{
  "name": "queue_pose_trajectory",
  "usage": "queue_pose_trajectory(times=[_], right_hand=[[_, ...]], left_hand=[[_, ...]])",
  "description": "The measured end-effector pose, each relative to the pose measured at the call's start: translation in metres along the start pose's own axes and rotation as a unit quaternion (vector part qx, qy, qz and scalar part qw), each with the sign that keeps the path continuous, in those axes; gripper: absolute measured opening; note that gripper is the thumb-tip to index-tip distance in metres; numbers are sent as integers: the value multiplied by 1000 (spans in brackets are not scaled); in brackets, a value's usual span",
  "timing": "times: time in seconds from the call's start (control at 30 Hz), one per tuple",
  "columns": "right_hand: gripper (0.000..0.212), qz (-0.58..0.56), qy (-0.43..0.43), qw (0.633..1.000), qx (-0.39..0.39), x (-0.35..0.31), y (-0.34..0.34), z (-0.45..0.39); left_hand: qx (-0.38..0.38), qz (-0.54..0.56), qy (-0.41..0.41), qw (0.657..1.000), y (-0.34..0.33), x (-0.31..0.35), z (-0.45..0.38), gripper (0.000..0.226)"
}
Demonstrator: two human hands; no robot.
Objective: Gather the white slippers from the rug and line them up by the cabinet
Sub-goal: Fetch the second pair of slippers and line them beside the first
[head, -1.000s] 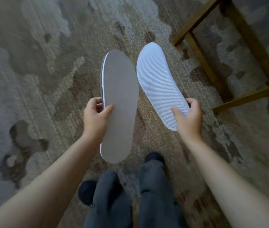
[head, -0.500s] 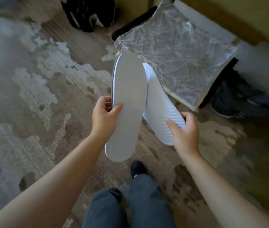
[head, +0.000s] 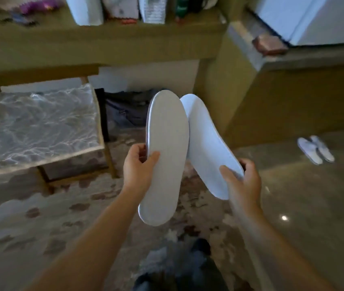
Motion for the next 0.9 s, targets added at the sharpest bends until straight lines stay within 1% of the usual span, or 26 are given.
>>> queue_pose_trajectory(times=[0.1,0.2,0.3,0.37,0.53,0.7,0.9], right_hand=[[22,-21,-11,994,108,4,105,-9],[21,-45,-10,978,206,12,211,-17],[26,-58,-3,961,271,24,303,-29],[21,-46,-2,949,313,34,372,-37],[21,-41,-4,905,423,62,520,-51],[20,-24,-11,874,486,91,623,-92],[21,-17,-22,847,531,118,732,-192]], left_hand=[[-84,-23,-61,994,-94,56,19,14],[-164,-42,-116,979,-199,109,54,12],[-222,-42,-155,962,-298,152,95,13],[-258,-29,-176,950,-367,179,132,11],[-355,-25,-193,914,-513,234,212,11],[-409,-30,-201,890,-641,283,241,12],[-464,-34,-196,863,-819,340,246,10]])
Point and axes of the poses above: each hand's wrist, its own z-axis away from the middle knuckle, its own y-axis out of the back of the hand, x = y × z, the point moved 9 cm from there along -z, towards the middle knuckle, and after that the axes turned 9 degrees about -z, right-handed, at the moved point
